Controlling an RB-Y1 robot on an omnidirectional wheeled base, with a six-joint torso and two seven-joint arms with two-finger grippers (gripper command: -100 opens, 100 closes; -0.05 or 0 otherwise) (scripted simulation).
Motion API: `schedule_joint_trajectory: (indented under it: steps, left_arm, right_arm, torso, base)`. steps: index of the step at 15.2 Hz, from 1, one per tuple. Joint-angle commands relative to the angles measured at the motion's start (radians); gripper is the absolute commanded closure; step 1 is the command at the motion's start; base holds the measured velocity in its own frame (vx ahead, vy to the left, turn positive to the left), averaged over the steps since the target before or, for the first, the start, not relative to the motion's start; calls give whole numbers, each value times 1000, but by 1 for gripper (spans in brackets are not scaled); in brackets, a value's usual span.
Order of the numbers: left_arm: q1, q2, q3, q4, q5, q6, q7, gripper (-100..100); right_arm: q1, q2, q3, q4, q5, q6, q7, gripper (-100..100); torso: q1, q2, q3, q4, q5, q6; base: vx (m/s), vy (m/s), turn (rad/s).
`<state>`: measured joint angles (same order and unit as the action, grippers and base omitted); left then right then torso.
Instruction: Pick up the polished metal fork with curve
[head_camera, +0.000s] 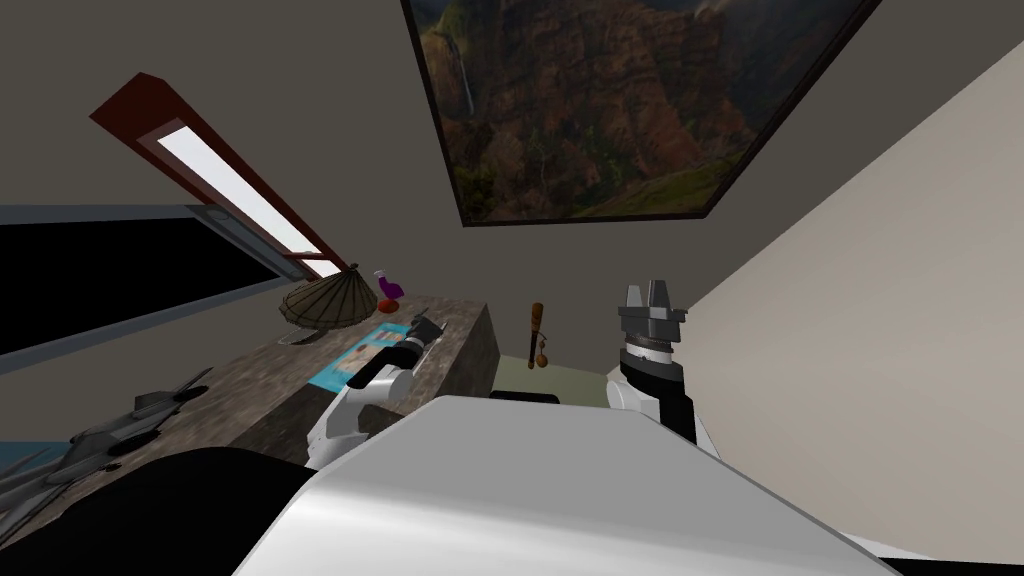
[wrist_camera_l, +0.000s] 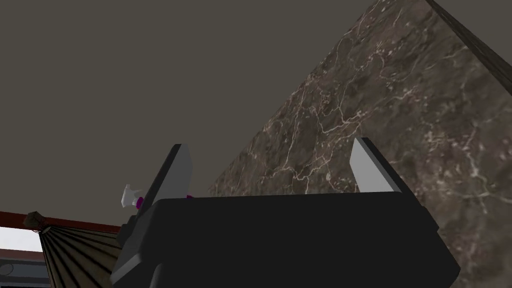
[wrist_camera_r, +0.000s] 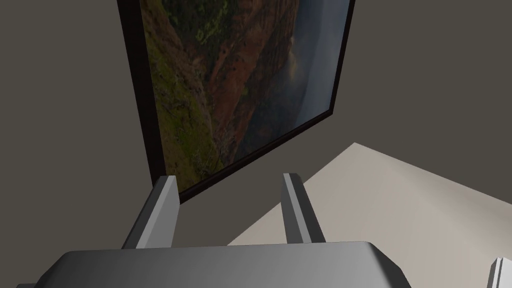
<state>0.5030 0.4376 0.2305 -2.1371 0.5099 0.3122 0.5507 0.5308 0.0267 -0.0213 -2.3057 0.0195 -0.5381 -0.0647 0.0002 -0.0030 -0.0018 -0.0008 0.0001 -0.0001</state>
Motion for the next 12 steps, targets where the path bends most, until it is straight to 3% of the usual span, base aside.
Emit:
schedule_joint_trajectory:
  steps: [1,3,4,6,7,9,10,12]
  left_arm:
    - [-4,21,13,19,34,50,34,-100]
    - [-4,21,13,19,34,81,34,-100]
    - [-5,40,27,33,66,110,63,-100]
    - [-5,40,27,33,66,140,63,-100]
    - [-6,59,40,47,98,164,93,-100]
    - [-6,59,40,47,98,199,93,-100]
    - [-7,77,54,60,129,228,123,-100]
    - [-7,77,54,60,129,257,123,-100]
  right_arm:
    - [0,0,0,0,0,0,0,0]
    - [0,0,0,0,0,0,0,0]
    - [0,0,0,0,0,0,0,0]
    - [0,0,0,0,0,0,0,0]
    - [0,0,0,0,0,0,0,0]
    - [0,0,0,0,0,0,0,0]
    - [0,0,0,0,0,0,0,0]
    - [0,0,0,0,0,0,0,0]
  torso:
    - [0,0,0,0,0,0]
    - [0,0,0,0,0,0]
    - [0,0,0,0,0,0]
    - [0,-1,0,0,0,0]
    - [0,0,0,0,0,0]
    - [0,0,0,0,0,0]
    - [0,0,0,0,0,0]
    - [0,0,0,0,0,0]
  base:
    - [37,-1,6]
    - [41,-2,5]
    - [50,-4,3]
    - [48,-4,7]
    - [40,2,5]
    - [38,2,5]
    - [40,-4,5]
    - [39,-1,7]
